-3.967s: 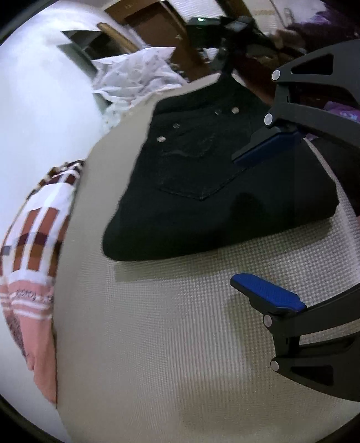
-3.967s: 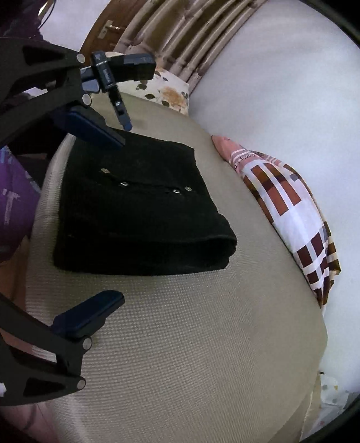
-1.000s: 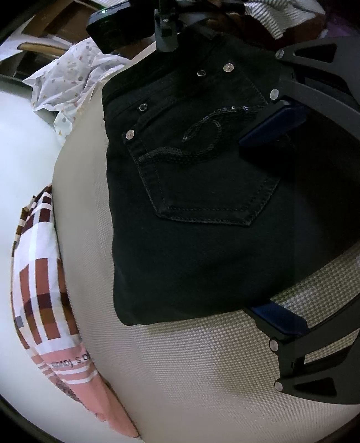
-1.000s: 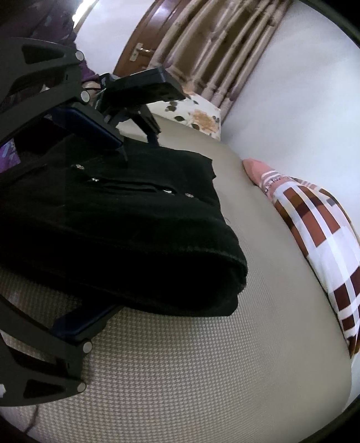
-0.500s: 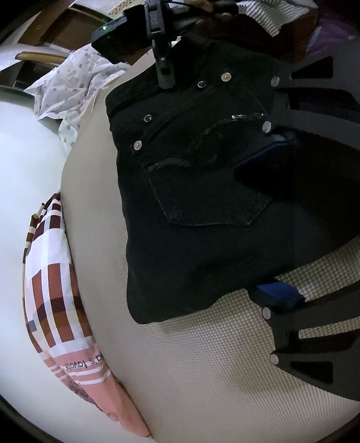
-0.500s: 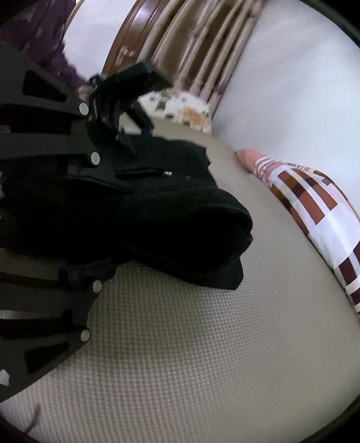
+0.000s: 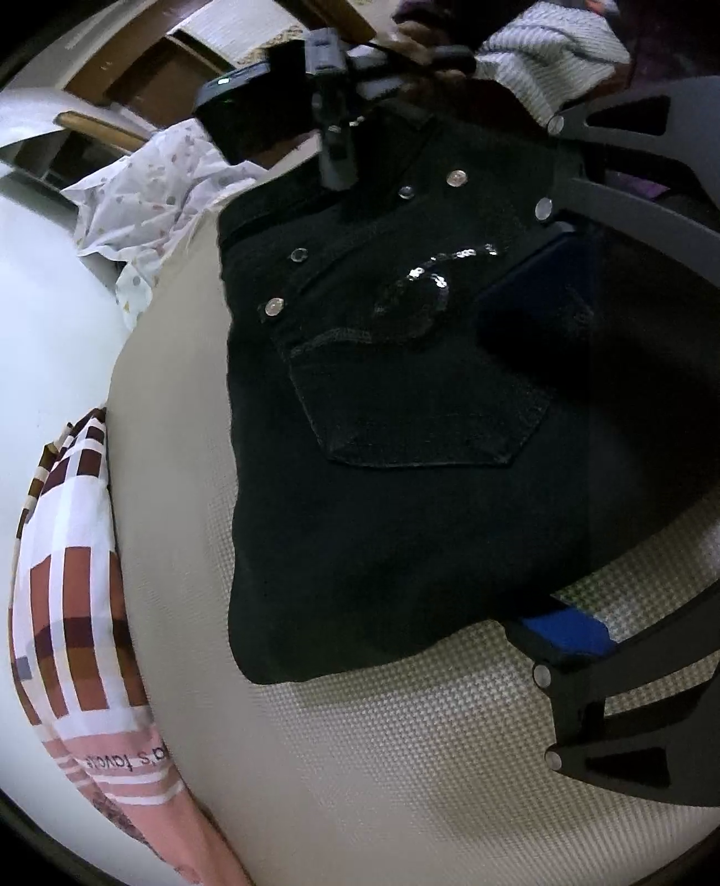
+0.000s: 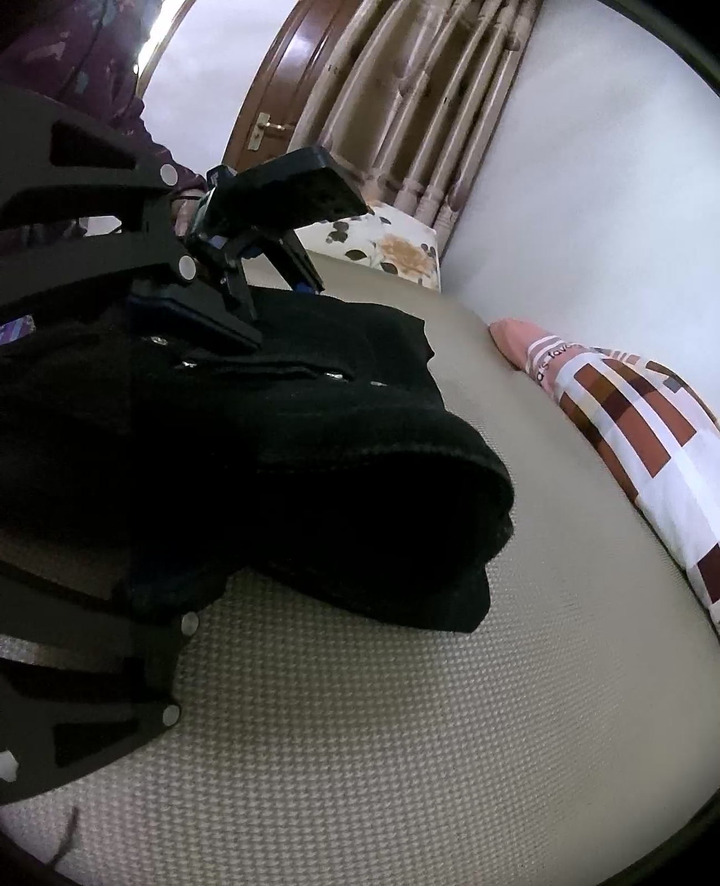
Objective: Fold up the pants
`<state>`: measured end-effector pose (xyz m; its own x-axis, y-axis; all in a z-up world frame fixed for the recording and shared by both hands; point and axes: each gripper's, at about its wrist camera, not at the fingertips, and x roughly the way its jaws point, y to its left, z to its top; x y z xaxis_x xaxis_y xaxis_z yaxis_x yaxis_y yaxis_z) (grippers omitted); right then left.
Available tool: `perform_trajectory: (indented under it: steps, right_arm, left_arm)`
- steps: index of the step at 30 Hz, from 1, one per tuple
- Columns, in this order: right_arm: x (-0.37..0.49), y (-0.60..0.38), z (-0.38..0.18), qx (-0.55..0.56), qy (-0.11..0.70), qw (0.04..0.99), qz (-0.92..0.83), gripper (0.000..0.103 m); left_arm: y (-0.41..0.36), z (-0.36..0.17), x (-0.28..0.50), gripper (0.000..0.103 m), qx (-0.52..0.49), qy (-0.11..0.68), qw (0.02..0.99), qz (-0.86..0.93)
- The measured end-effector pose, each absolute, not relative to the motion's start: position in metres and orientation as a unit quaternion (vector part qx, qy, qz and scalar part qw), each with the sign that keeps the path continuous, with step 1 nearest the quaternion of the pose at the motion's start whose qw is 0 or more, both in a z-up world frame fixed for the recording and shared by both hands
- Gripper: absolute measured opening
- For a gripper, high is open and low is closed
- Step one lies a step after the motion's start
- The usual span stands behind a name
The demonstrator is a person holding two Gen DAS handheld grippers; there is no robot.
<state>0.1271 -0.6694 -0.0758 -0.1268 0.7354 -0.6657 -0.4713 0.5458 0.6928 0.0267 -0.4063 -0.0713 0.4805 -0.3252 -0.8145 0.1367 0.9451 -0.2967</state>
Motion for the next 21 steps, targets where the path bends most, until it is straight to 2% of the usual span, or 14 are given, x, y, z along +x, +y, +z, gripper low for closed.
perform_trajectory:
  steps: [2, 3, 4, 5, 6, 14, 18, 19, 21]
  right_arm:
    - [0.125, -0.671, -0.076, 0.102, 0.588, 0.661, 0.455, 0.044]
    - [0.127, -0.675, -0.079, 0.114, 0.591, 0.659, 0.451, 0.043]
    - [0.128, -0.680, -0.082, 0.135, 0.593, 0.653, 0.451, 0.042]
    - [0.126, -0.682, -0.083, 0.140, 0.592, 0.653, 0.451, 0.041]
    - [0.125, -0.682, -0.083, 0.139, 0.590, 0.655, 0.452, 0.041]
    - [0.125, -0.684, -0.082, 0.146, 0.590, 0.649, 0.458, 0.041]
    - [0.124, -0.683, -0.081, 0.143, 0.590, 0.653, 0.453, 0.041]
    - [0.124, -0.680, -0.081, 0.141, 0.590, 0.655, 0.451, 0.041]
    - [0.123, -0.677, -0.080, 0.142, 0.588, 0.660, 0.446, 0.038]
  left_arm:
    - [-0.393, -0.071, 0.031, 0.094, -0.151, 0.484, 0.850, -0.145]
    - [-0.383, -0.071, 0.033, 0.093, -0.191, 0.479, 0.843, -0.153]
    - [-0.377, -0.071, 0.034, 0.084, -0.214, 0.477, 0.837, -0.159]
    - [-0.371, -0.071, 0.035, 0.072, -0.230, 0.478, 0.832, -0.162]
    - [-0.367, -0.071, 0.036, 0.071, -0.238, 0.480, 0.828, -0.164]
    - [-0.328, -0.087, 0.043, 0.069, -0.365, 0.472, 0.774, -0.213]
    - [-0.331, -0.084, 0.043, 0.069, -0.356, 0.473, 0.779, -0.208]
    - [-0.335, -0.082, 0.042, 0.063, -0.352, 0.472, 0.782, -0.205]
    - [-0.340, -0.082, 0.041, 0.039, -0.338, 0.478, 0.790, -0.183]
